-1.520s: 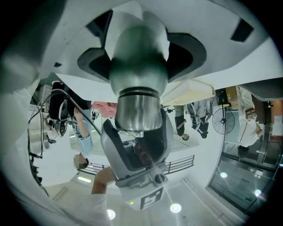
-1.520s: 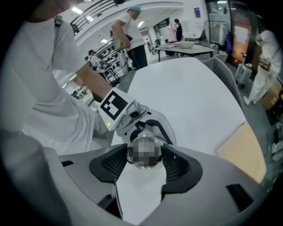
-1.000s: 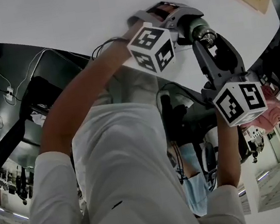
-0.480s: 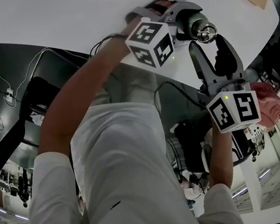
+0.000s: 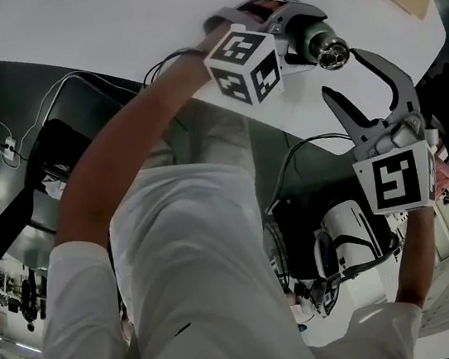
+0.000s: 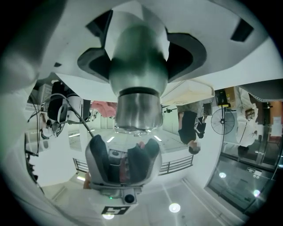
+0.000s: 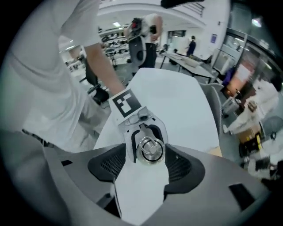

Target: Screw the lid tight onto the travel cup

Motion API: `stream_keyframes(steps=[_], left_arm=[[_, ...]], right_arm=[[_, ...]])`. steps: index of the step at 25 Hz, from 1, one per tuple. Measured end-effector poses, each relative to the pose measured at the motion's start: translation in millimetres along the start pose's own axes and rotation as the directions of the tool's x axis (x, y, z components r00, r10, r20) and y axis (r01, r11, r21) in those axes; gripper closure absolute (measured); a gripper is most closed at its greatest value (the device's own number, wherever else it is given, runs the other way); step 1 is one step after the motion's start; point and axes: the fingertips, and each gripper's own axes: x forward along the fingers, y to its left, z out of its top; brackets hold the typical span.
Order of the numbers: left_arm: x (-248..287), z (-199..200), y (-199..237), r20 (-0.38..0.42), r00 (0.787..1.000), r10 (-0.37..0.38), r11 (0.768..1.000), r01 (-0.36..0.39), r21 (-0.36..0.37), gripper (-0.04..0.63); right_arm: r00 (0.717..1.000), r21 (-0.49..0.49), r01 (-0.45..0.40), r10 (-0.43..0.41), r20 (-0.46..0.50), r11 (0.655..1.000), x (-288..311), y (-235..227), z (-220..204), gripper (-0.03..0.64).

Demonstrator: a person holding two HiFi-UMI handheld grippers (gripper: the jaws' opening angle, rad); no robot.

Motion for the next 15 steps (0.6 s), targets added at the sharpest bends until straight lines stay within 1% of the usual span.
stream_keyframes(steps=[2,5,7,10,11,12,13,15], left_arm=[[-0.2,0.1,-0.4,0.000,1.000,-0.004,1.000,0.004,0.003,0.238],[-0.2,0.3,-0.2,-0.001,1.000,-0.003,1.000,0.003,0.003,0.238],[-0.2,0.1,-0.2,-0.003,1.000,-0.003,1.000,0.003,0.004,0.238],[1.4,0.8,-0.6,-0.002,1.000,-0.006,1.000,0.006,0.003,0.238],[1.9,0.9,-0.5,0.000,1.000,-0.006,1.000,0.006,0.003,0.238],[2.1,0.7,-0.3,0.001,1.000,-0.005,1.000,0.005,0.002,0.238],[2.0,0.3,-0.2,0.001,1.000,-0.004,1.000,0.004,0.002,0.238],[1.0,-0.3,-0.6,-0.001,1.000,-0.002,1.000,0.002,0.003,0.238]], right_arm=[[0.998,-0.150,-0.049,0.042,-0.050,0.988,6.5,-0.6,-1.0,0.347],[0.989,-0.295,-0.119,0.089,-0.114,0.948,19.1,-3.8,-1.1,0.350],[0.981,-0.380,-0.175,0.126,-0.149,0.908,26.8,-2.9,-0.5,0.377],[0.961,-0.488,-0.251,0.155,-0.229,0.836,31.9,-0.5,-8.2,0.385],[0.954,-0.513,-0.273,0.161,-0.253,0.814,32.4,-0.6,-10.6,0.385],[0.948,-0.523,-0.292,0.169,-0.270,0.800,33.0,-0.7,-11.5,0.387],[0.944,-0.523,-0.304,0.177,-0.279,0.796,33.6,-0.8,-11.2,0.388],[0.946,-0.506,-0.297,0.177,-0.272,0.810,34.5,-0.5,-9.4,0.388]])
